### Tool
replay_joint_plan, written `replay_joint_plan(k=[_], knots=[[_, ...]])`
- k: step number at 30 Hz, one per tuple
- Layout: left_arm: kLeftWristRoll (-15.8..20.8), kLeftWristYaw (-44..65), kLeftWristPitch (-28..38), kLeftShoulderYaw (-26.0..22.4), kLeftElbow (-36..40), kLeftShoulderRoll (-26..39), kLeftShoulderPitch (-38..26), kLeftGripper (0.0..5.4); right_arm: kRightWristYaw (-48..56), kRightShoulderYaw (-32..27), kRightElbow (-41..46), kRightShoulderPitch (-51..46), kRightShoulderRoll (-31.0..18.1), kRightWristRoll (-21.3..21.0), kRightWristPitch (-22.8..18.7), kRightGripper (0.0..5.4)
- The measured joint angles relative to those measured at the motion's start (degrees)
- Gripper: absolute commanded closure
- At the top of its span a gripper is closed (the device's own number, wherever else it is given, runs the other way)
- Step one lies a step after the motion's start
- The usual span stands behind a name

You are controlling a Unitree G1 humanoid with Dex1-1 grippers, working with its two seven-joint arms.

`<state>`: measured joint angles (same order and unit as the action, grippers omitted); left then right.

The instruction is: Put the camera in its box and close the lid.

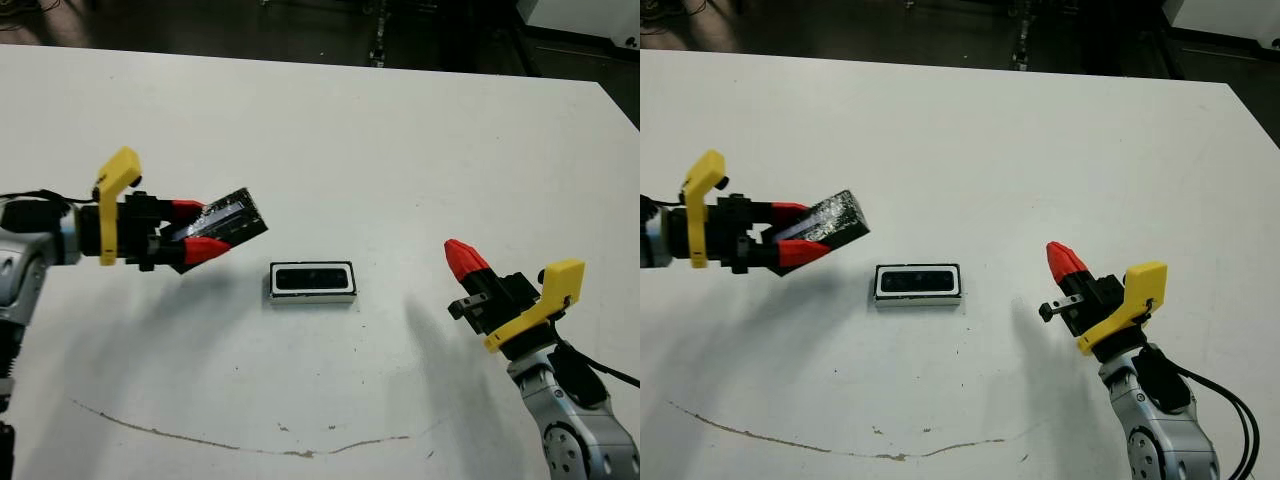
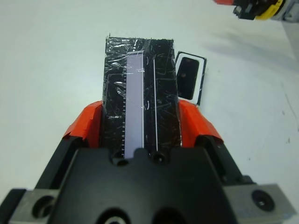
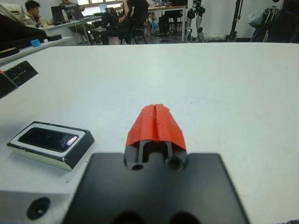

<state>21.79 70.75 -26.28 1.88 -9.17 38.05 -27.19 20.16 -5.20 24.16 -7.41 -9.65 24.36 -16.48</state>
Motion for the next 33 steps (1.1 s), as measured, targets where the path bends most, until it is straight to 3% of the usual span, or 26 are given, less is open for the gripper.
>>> replay_joint_plan(k=[6, 33], knots=[[-0.06, 1.43, 4.49, 2.16, -2.45, -3.43, -0.19, 2.24, 0.04, 0.05, -0.21, -0.04, 0.00, -0.01, 0.02, 5.40], [-2.05, 4.84, 6.93, 7.83, -10.99, -8.06, -2.80, 2.24, 0.00, 0.11, -0.16, -0.03, -0.02, 0.06, -0.03, 5.40]])
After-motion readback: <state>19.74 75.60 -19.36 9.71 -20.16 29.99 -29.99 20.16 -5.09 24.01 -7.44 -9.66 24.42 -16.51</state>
